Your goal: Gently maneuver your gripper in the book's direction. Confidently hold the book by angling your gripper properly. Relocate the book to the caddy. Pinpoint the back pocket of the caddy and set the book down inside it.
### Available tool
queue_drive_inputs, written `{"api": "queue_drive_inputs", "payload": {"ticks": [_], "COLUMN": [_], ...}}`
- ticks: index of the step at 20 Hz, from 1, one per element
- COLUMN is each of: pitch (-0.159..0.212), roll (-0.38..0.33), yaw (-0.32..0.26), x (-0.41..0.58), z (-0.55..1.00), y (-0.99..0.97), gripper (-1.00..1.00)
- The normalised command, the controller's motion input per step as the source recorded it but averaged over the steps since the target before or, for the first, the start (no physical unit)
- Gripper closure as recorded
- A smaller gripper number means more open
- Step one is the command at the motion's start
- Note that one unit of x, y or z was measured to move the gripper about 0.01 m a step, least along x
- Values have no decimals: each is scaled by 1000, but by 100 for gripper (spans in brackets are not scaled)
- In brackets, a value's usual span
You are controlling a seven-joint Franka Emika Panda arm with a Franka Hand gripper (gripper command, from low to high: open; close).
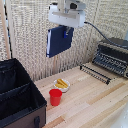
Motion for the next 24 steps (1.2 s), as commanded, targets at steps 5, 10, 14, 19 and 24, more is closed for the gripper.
{"api": "queue_drive_inputs", "payload": {"ticks": [5, 10, 14, 19, 24], "pitch": [1, 77, 105, 102, 88], "roll": [-6, 5, 11, 20, 32], "yaw": [-130, -9, 0, -5, -30], "x": [314, 687, 784, 746, 342], "z": [650, 554, 554, 620, 711], "y": [621, 780, 742, 734, 711], "gripper": [100, 100, 100, 100, 100]}}
